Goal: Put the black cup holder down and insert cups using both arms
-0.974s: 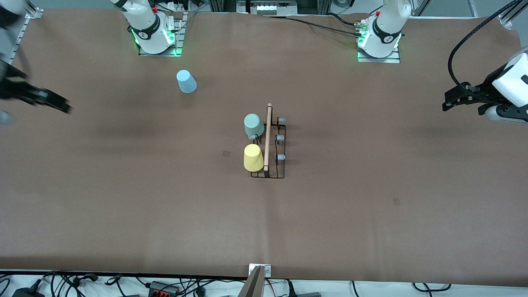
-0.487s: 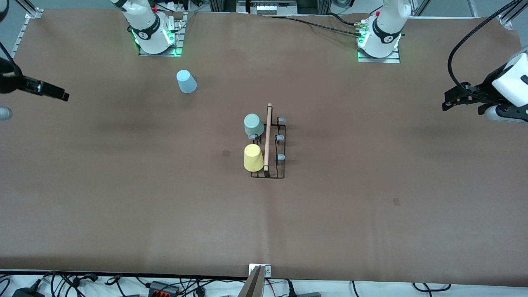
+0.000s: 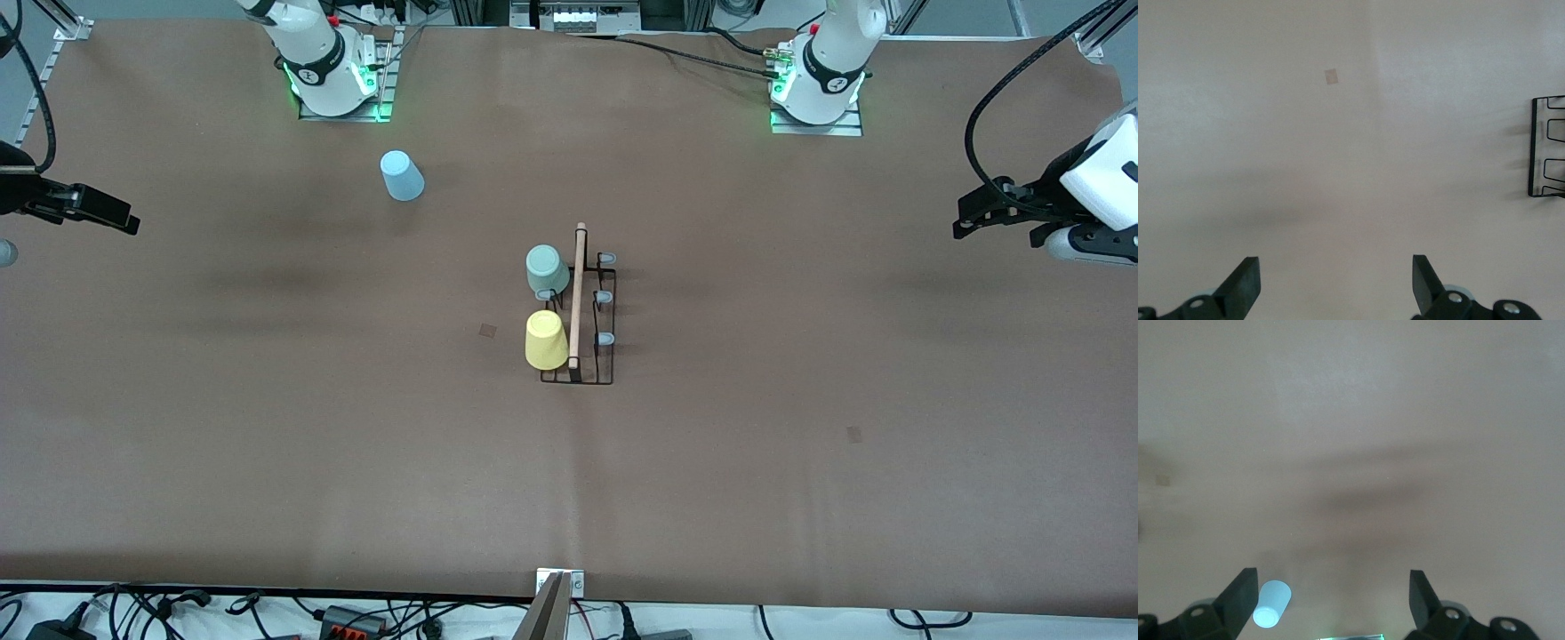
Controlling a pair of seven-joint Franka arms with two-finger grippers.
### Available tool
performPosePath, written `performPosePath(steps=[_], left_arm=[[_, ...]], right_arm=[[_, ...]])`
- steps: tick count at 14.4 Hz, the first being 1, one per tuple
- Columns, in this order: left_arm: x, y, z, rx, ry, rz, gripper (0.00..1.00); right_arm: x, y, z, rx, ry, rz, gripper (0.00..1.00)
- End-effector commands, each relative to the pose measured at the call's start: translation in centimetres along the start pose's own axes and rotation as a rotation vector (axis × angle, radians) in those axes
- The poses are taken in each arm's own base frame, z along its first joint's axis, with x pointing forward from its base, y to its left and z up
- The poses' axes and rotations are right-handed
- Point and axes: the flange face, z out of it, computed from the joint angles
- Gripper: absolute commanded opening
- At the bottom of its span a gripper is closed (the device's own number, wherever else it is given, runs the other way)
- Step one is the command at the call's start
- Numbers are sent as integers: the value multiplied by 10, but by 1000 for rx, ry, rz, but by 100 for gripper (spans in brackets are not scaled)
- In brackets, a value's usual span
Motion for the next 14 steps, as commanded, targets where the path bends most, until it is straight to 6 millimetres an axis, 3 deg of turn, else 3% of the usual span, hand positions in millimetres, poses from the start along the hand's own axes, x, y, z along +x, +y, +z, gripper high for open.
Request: performPosePath(steps=[1,6,14], left_arm=[[0,0,-6,21,-5,-3,100],[0,0,-6,21,-5,-3,100],[0,0,-6,21,-5,-3,100]], right_arm=[[-5,0,-3,1,36,-18,100],[-15,-11,-19,-1,73,-35,100],[-13,-19,-22,11,91,-36,100]])
